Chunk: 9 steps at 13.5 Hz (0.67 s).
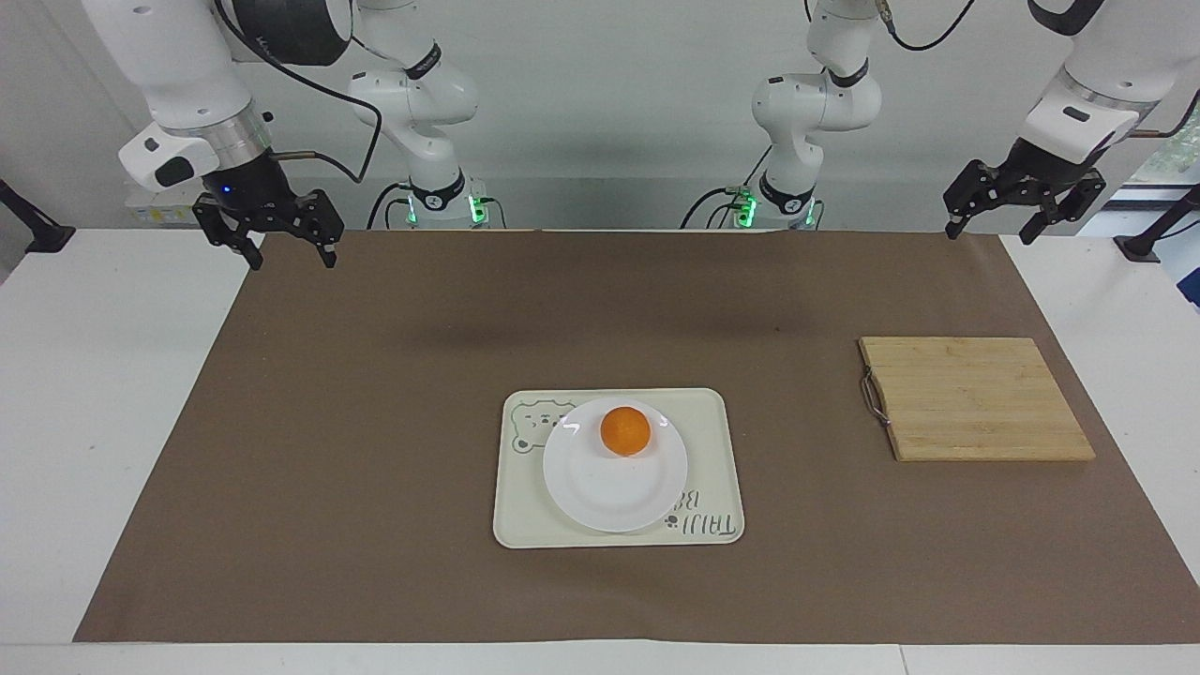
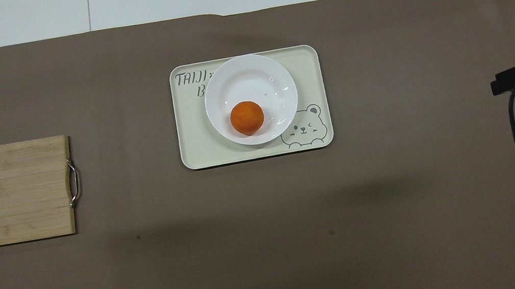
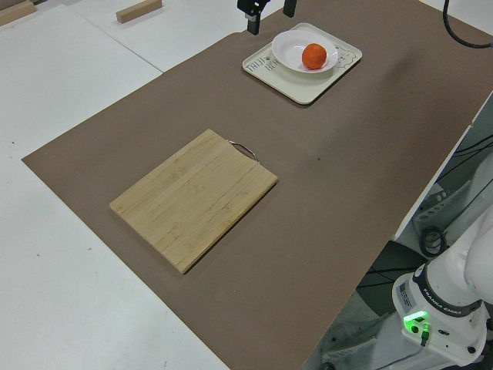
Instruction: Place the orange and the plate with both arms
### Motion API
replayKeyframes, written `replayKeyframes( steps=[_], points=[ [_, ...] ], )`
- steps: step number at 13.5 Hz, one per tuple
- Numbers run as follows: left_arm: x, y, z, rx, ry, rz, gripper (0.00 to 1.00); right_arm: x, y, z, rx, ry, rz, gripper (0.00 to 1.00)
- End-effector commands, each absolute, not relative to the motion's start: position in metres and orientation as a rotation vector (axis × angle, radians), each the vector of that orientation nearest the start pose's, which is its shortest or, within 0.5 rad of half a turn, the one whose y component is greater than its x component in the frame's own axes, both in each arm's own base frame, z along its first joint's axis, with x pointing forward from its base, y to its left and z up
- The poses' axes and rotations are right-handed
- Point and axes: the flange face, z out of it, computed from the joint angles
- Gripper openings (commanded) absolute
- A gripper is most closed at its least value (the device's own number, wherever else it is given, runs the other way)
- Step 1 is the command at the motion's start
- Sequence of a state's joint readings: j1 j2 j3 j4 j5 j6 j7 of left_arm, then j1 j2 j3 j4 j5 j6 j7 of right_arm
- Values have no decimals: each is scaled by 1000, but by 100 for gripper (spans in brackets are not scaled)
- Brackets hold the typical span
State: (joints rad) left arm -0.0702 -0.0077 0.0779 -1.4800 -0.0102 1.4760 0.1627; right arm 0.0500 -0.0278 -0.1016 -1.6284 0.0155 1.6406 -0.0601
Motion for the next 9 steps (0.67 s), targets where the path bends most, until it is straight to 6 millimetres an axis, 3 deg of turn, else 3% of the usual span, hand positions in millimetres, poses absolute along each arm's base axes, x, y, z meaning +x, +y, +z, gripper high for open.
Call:
replayKeyframes(
  steps=[1,9],
  points=[
    [537,5,666,-3132,228,0,100,540,-27,618,-3135,17,-3,100],
    [538,2,666,-3131,235,-5,100,540,-24,618,-3142,4,0,100]
  ],
)
